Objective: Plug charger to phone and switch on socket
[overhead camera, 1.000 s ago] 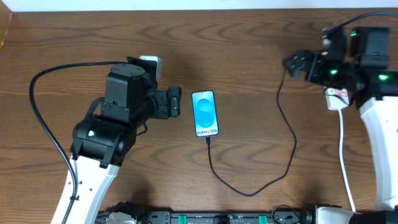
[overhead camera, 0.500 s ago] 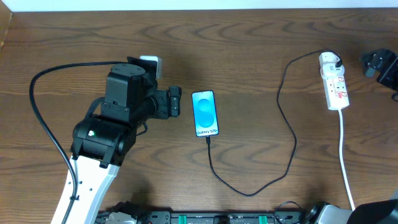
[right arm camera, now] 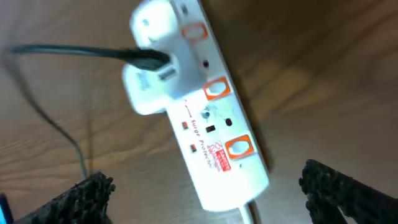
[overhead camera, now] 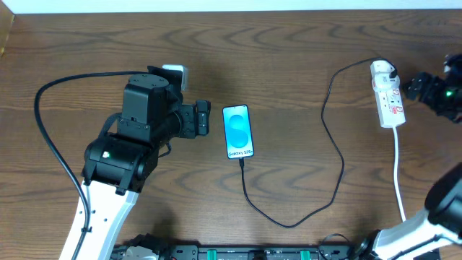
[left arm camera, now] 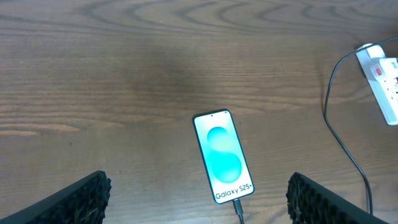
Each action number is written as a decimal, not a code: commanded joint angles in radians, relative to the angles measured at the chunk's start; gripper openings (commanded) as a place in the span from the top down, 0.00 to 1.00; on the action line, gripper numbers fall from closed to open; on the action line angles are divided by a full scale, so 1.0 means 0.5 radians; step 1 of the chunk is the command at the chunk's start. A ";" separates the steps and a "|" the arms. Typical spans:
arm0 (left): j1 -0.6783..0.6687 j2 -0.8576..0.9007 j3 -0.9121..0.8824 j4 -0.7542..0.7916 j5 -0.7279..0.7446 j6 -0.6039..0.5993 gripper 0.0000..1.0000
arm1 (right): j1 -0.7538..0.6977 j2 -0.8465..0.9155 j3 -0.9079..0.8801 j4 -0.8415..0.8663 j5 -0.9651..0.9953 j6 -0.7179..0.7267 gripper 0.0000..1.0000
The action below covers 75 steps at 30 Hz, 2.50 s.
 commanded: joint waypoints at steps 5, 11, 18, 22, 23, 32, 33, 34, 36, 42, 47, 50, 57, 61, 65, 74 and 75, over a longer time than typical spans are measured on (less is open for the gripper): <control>0.008 0.006 0.005 -0.003 -0.019 0.019 0.09 | 0.011 0.273 0.025 0.066 -0.294 -0.222 0.01; 0.008 0.006 0.005 -0.003 -0.019 0.019 0.09 | 0.025 0.322 0.026 0.146 -0.302 -0.301 0.03; 0.008 0.006 0.005 -0.004 -0.019 0.019 0.09 | 0.025 0.322 0.026 0.344 -0.434 -0.299 0.01; 0.008 0.006 0.005 -0.004 -0.019 0.019 0.09 | 0.027 0.323 0.025 0.441 -0.565 -0.230 0.01; 0.008 0.006 0.005 -0.003 -0.019 0.019 0.09 | 0.029 0.323 0.025 0.449 -0.565 -0.229 0.01; 0.008 0.006 0.005 -0.004 -0.019 0.019 0.09 | 0.092 0.326 0.025 0.434 -0.562 -0.230 0.01; 0.008 0.006 0.005 -0.004 -0.019 0.019 0.09 | 0.096 0.326 0.025 0.434 -0.561 -0.230 0.01; 0.008 0.006 0.005 -0.004 -0.019 0.019 0.09 | 0.099 0.326 0.025 0.433 -0.537 -0.228 0.01; 0.008 0.006 0.005 -0.004 -0.019 0.019 0.09 | 0.100 0.327 0.025 0.427 -0.500 -0.224 0.01; 0.008 0.006 0.005 -0.004 -0.019 0.019 0.09 | 0.102 0.348 0.010 0.428 -0.487 -0.223 0.01; 0.008 0.006 0.005 -0.004 -0.019 0.019 0.09 | 0.103 0.413 0.010 0.430 -0.488 -0.208 0.01; 0.008 0.006 0.005 -0.003 -0.019 0.019 0.09 | 0.111 0.473 0.010 0.436 -0.526 -0.208 0.01; 0.008 0.006 0.005 -0.003 -0.019 0.019 0.09 | 0.123 0.483 0.010 0.433 -0.542 -0.189 0.02; 0.008 0.006 0.005 -0.003 -0.019 0.019 0.09 | 0.140 0.483 0.010 0.434 -0.599 -0.170 0.02; 0.008 0.006 0.005 -0.004 -0.019 0.019 0.09 | 0.168 0.483 0.010 0.433 -0.600 -0.140 0.02; 0.008 0.006 0.005 -0.003 -0.019 0.019 0.09 | 0.238 0.484 0.010 0.420 -0.473 -0.057 0.05; 0.008 0.006 0.005 -0.004 -0.019 0.019 0.09 | 0.238 0.484 0.010 0.407 -0.443 -0.051 0.05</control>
